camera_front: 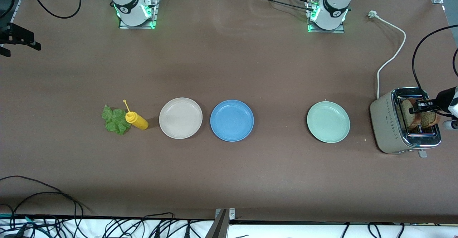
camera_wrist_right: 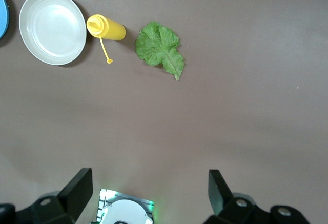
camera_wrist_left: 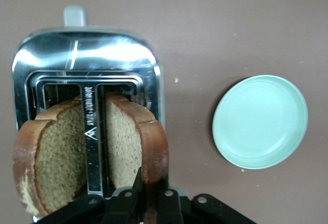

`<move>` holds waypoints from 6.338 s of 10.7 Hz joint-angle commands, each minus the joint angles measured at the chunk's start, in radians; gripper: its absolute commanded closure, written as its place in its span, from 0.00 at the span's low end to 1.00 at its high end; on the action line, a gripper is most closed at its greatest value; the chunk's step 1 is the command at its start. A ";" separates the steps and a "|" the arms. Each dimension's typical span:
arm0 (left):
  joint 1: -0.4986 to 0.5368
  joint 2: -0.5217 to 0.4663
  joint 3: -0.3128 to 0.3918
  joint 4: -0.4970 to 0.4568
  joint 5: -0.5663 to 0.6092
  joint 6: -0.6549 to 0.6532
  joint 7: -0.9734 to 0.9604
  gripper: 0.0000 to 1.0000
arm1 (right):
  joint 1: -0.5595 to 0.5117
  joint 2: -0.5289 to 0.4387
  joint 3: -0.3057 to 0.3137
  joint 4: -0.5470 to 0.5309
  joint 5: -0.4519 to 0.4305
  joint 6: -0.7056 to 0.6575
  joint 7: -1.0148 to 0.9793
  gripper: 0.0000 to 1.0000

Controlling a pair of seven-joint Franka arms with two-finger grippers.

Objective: Make sandwich in blue plate with both arms
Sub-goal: 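Lower the left gripper and grasp one bread slice in the toaster, then lift the bread slice and carry it to the blue plate, then lower the bread onto the blue plate and open the left gripper, then withdraw the left gripper toward the toaster while the right gripper reaches out, then lower the right gripper onto the lettuce leaf and grasp it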

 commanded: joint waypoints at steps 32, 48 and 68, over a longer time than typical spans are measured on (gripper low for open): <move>-0.464 0.565 -0.408 0.184 -0.526 0.378 -0.091 0.13 | 0.028 0.084 0.009 0.016 0.004 0.032 0.004 0.00; -0.093 0.231 -0.309 0.171 0.032 -0.057 0.233 0.00 | 0.095 0.106 0.007 0.017 0.010 0.062 0.068 0.00; -0.548 -0.357 0.208 -0.063 -0.011 -0.183 -0.035 0.00 | 0.006 0.565 0.038 0.052 0.165 0.501 -0.033 0.00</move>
